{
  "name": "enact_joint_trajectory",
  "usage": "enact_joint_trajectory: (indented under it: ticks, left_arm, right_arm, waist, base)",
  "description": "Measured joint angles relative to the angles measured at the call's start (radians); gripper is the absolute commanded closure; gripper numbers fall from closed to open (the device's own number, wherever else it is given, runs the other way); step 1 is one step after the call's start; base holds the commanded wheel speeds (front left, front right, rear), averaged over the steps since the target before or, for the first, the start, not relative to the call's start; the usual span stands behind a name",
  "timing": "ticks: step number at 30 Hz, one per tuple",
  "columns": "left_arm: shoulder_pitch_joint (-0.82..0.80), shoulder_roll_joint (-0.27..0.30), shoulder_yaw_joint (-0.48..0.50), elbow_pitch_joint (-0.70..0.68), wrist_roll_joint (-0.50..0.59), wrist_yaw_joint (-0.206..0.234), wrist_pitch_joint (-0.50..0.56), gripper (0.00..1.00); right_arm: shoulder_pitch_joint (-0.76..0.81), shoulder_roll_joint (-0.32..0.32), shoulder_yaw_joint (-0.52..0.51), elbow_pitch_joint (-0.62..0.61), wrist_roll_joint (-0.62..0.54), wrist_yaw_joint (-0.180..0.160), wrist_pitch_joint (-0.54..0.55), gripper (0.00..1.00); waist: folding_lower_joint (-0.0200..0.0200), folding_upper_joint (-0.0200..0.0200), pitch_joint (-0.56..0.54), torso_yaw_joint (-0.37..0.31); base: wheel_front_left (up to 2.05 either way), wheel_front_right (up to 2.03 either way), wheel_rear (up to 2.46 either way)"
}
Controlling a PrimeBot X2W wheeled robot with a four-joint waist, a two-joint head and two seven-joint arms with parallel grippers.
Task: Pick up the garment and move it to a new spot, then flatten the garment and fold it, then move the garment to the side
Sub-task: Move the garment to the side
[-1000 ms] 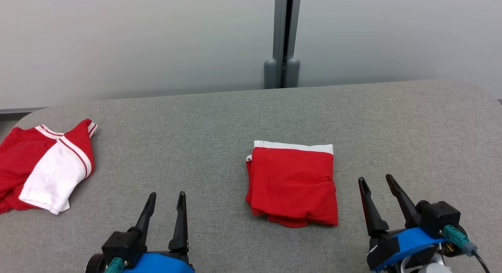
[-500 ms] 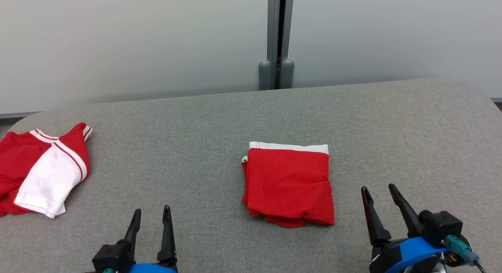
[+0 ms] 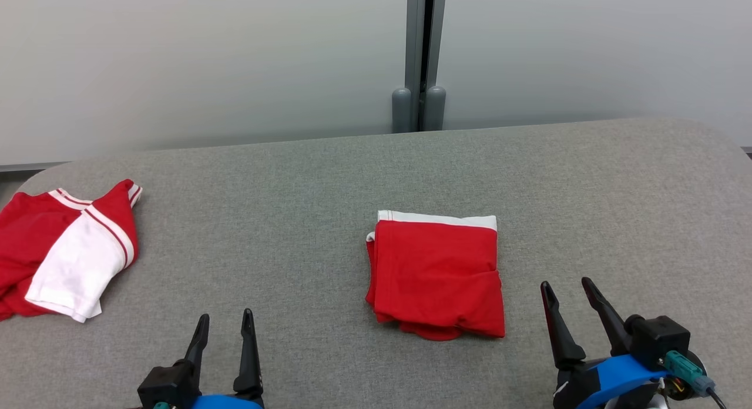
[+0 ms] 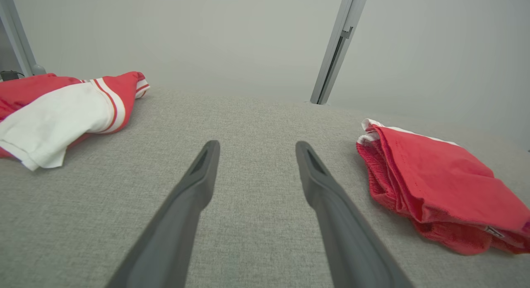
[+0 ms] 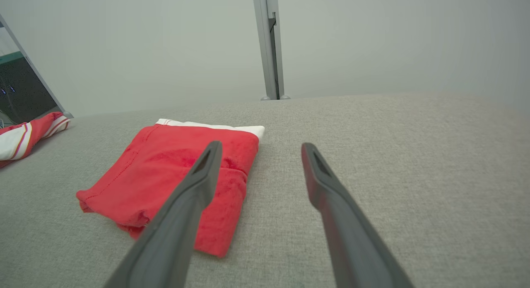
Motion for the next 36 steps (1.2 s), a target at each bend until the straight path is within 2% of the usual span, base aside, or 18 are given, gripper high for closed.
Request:
enact_joint_trajectory:
  ticks: [5, 8, 13, 21, 29, 30, 31, 32, 34, 35, 36]
  left_arm:
    - [-0.004, -0.008, 0.010, 0.004, 0.012, -0.008, 0.000, 0.00]
    - [-0.014, -0.011, 0.016, 0.005, 0.019, -0.013, 0.000, 0.00]
    - [-0.032, -0.016, 0.027, 0.005, 0.031, -0.017, 0.000, 0.00]
    - [-0.058, -0.037, 0.038, 0.013, 0.046, -0.030, 0.000, 0.00]
    - [-0.069, -0.047, 0.060, 0.015, 0.063, -0.041, 0.000, 0.00]
    - [-0.069, -0.048, 0.064, 0.015, 0.065, -0.042, 0.000, 0.00]
    - [-0.070, -0.049, 0.067, 0.014, 0.068, -0.043, 0.000, 0.00]
    - [-0.070, -0.049, 0.071, 0.013, 0.072, -0.044, 0.000, 0.00]
    - [-0.070, -0.051, 0.077, 0.010, 0.079, -0.048, 0.000, 0.00]
    - [-0.072, -0.050, 0.078, 0.009, 0.082, -0.049, 0.000, 0.00]
    - [-0.075, -0.051, 0.078, 0.005, 0.087, -0.051, 0.000, 0.00]
  right_arm:
    - [-0.011, 0.000, -0.012, 0.006, -0.020, 0.000, 0.016, 0.00]
    - [-0.053, 0.000, -0.041, 0.009, -0.085, 0.000, 0.065, 0.00]
    - [-0.167, 0.000, -0.062, 0.036, -0.131, 0.000, 0.226, 0.00]
    - [-0.307, 0.000, -0.069, 0.149, -0.127, 0.000, 0.505, 0.00]
    - [-0.332, 0.000, -0.062, 0.239, -0.027, 0.000, 0.672, 0.00]
    - [-0.334, 0.001, -0.063, 0.242, -0.004, 0.000, 0.673, 0.15]
    - [-0.339, 0.000, -0.061, 0.247, 0.010, 0.000, 0.674, 0.45]
    - [-0.343, -0.001, -0.054, 0.251, 0.022, 0.000, 0.675, 0.57]
    - [-0.349, -0.002, -0.043, 0.254, 0.032, 0.000, 0.663, 0.88]
    - [-0.351, -0.002, -0.039, 0.254, 0.032, 0.000, 0.646, 1.00]
    - [-0.355, -0.002, -0.034, 0.255, 0.031, 0.000, 0.632, 1.00]
  waist:
    - [0.0000, 0.0000, 0.008, 0.008]
    - [0.0000, 0.0000, 0.020, 0.014]
    - [0.0000, 0.0000, 0.045, 0.031]
    - [0.0001, 0.0000, 0.090, 0.090]
    - [0.0001, 0.0000, 0.138, 0.148]
    - [0.0001, 0.0000, 0.143, 0.151]
    - [0.0001, 0.0000, 0.148, 0.153]
    - [0.0001, 0.0000, 0.151, 0.154]
    - [0.0001, 0.0000, 0.159, 0.149]
    - [0.0001, 0.0000, 0.163, 0.144]
    - [0.0001, 0.0000, 0.168, 0.136]
  base:
    - [0.00, 0.00, 0.00]
    - [0.00, 0.00, 0.00]
    - [0.00, 0.00, 0.00]
    - [0.00, 0.00, 0.00]
    - [0.00, 0.00, 0.00]
    - [0.00, 0.00, 0.00]
    - [0.00, 0.00, 0.00]
    - [0.00, 0.00, 0.00]
    - [0.00, 0.00, 0.00]
    - [0.00, 0.00, 0.00]
    - [0.00, 0.00, 0.00]
